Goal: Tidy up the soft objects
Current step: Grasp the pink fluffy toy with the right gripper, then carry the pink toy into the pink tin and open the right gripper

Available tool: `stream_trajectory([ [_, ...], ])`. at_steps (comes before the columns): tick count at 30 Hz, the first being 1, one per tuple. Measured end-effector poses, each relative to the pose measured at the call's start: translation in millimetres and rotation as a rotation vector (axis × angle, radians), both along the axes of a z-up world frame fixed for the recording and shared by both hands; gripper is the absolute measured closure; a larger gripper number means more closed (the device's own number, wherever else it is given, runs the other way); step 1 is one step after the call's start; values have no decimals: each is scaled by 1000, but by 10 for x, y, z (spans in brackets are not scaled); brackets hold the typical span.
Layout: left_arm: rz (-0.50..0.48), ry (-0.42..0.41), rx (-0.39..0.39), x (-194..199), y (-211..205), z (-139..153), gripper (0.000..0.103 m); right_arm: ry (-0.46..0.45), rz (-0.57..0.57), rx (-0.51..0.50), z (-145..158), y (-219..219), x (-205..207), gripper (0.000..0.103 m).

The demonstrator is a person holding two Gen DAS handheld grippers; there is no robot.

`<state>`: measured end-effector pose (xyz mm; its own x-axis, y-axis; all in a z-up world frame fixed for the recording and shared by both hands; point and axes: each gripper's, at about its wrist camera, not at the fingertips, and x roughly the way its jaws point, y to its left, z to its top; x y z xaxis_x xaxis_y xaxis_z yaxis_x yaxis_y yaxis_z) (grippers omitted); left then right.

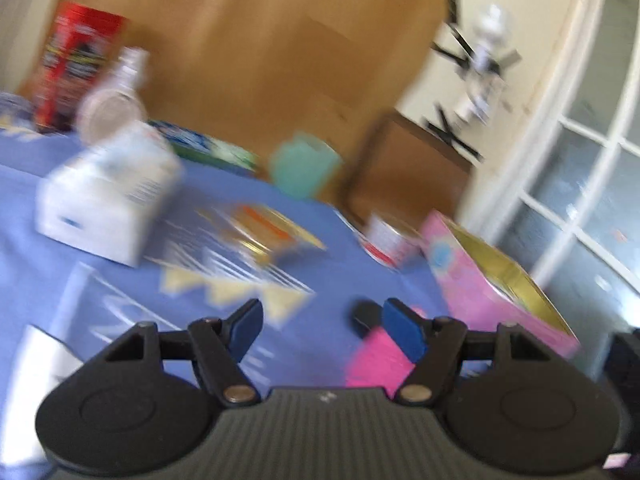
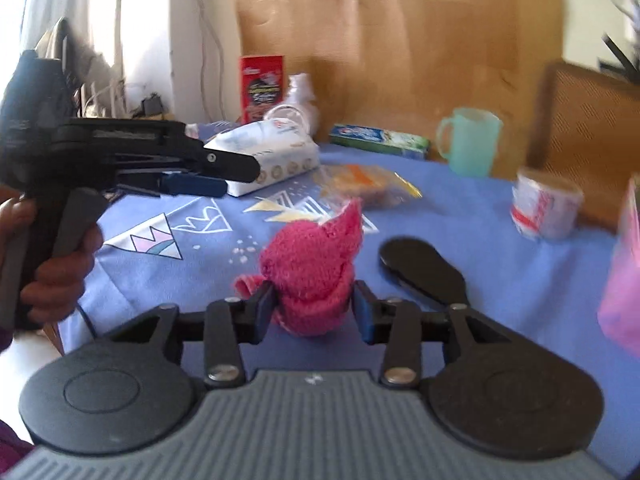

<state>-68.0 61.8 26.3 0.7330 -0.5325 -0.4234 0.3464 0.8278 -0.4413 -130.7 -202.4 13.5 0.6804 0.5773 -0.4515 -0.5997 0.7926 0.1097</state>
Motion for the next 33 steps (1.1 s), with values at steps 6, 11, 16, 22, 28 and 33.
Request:
stream_trajectory([
  [6,-163,89,1,-13,-469,-112,49,31,12,29,-172,18,-5,62],
  [11,-235,-32,113,-16,-967,205,49,-9,-63,84,-148,-208,-80,65],
  [16,-378,-128,152,130,-1678,508,49,-126,-238,180,29,-733,-168,64],
  [22,-489,-167,174,233,-2673,621,47,-181,-478,181,127,-1444,-138,64],
  [28,-441,-174,224,331,-3208,613,39,-136,-690,154,123,-2125,117,62],
  [33,-343,-205,316,361,-3238,613,30,-77,-865,100,100,-2648,517,27],
])
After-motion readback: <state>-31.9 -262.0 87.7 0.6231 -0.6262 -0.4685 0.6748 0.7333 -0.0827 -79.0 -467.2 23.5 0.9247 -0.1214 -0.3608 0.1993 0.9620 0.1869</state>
